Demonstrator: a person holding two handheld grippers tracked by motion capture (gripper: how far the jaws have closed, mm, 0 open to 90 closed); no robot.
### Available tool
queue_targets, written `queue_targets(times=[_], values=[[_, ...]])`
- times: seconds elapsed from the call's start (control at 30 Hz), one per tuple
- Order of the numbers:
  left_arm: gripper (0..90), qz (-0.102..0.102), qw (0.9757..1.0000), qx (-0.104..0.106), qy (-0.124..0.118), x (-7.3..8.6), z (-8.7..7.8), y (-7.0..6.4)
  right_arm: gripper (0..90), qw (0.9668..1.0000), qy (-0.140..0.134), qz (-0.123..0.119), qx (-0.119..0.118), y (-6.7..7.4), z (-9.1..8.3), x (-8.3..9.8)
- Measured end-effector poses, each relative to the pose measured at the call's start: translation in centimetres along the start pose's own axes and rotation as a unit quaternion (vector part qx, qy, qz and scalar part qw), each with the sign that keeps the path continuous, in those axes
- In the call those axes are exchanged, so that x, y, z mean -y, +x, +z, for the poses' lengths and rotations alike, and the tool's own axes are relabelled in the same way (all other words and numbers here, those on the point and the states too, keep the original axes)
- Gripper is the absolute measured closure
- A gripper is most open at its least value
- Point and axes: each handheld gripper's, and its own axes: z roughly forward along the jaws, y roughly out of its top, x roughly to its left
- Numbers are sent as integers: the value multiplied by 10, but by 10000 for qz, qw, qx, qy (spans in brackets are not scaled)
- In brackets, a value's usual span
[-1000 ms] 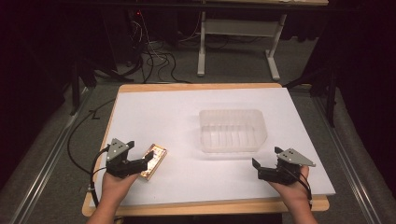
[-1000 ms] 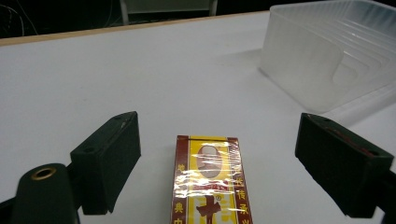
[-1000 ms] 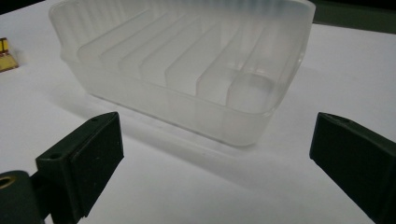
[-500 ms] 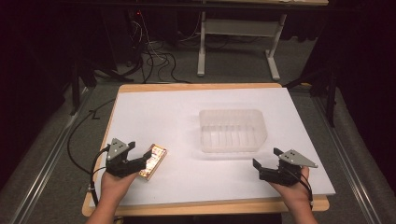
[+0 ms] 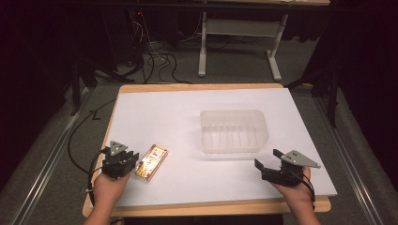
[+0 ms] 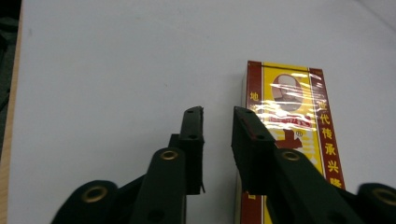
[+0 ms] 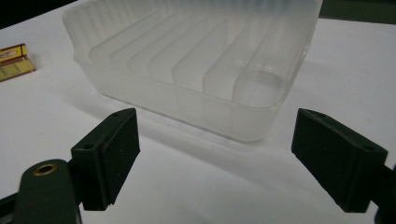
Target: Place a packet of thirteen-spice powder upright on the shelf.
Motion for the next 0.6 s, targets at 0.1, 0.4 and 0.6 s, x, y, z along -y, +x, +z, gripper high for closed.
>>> queue_targets(times=[0.1,0.4,0.6], values=[[860,157,9997,-125,121,3,2,-3,162,10000,-39,-32,-16,-1,-1,-1],[900,314,9970,-358,618,14,4,-7,182,10000,-59,79,-2,-11,-6,3],[900,406,9964,-203,722,17,5,-14,190,9999,-56,137,-19,-13,-5,3]])
